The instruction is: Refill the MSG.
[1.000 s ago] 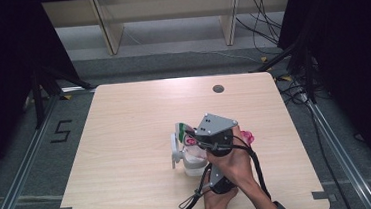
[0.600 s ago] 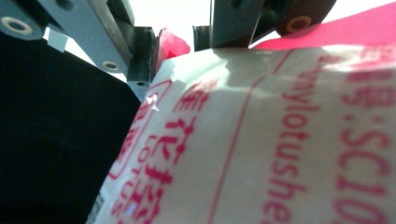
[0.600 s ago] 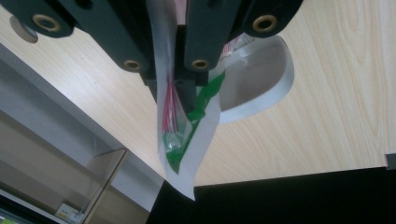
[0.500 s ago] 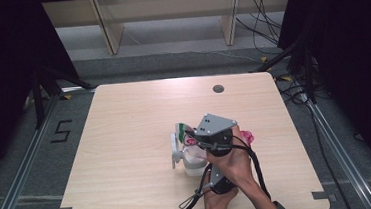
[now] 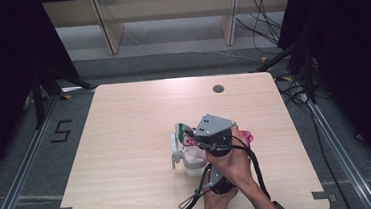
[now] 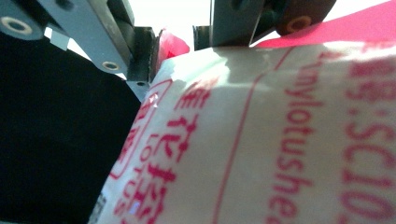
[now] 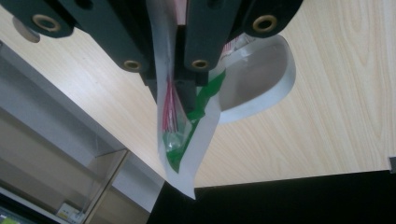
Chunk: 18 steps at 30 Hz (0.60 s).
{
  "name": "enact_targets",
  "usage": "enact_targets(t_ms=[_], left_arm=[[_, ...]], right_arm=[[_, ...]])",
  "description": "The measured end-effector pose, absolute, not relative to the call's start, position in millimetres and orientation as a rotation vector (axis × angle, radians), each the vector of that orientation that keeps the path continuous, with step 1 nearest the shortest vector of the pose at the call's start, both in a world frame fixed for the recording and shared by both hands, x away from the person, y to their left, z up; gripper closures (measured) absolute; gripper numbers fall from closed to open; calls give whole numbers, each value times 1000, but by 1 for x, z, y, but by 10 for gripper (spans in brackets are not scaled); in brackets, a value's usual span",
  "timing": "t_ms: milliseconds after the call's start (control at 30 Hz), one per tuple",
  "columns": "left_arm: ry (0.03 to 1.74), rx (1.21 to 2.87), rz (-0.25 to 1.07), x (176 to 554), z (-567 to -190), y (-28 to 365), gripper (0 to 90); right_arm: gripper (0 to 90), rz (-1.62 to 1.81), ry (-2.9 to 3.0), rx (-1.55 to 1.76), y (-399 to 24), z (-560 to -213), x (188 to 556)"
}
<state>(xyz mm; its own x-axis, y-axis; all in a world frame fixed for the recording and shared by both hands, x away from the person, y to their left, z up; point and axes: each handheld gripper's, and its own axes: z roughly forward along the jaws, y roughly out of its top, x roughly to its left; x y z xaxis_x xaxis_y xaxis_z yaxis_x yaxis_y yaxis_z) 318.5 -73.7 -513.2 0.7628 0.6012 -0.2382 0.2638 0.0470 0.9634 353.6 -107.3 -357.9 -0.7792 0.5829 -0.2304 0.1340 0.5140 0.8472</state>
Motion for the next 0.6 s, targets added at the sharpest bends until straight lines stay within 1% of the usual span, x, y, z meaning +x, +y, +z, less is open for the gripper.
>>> enact_targets(t_ms=[100, 300, 367, 500, 600], left_arm=[[716, 1493, 299, 319, -514, -77, 750], [712, 1491, 282, 319, -514, -76, 750], [721, 1497, 300, 319, -514, -76, 750], [709, 1489, 281, 319, -514, -76, 750], [716, 1493, 301, 319, -514, -77, 750]], right_arm=[[900, 1202, 2256, 538, -109, -355, 355], [900, 1214, 2267, 562, -108, -357, 355], [900, 1216, 2265, 590, -108, -356, 352], [900, 1203, 2265, 554, -107, -357, 353], [900, 1200, 2264, 558, -106, -356, 353]])
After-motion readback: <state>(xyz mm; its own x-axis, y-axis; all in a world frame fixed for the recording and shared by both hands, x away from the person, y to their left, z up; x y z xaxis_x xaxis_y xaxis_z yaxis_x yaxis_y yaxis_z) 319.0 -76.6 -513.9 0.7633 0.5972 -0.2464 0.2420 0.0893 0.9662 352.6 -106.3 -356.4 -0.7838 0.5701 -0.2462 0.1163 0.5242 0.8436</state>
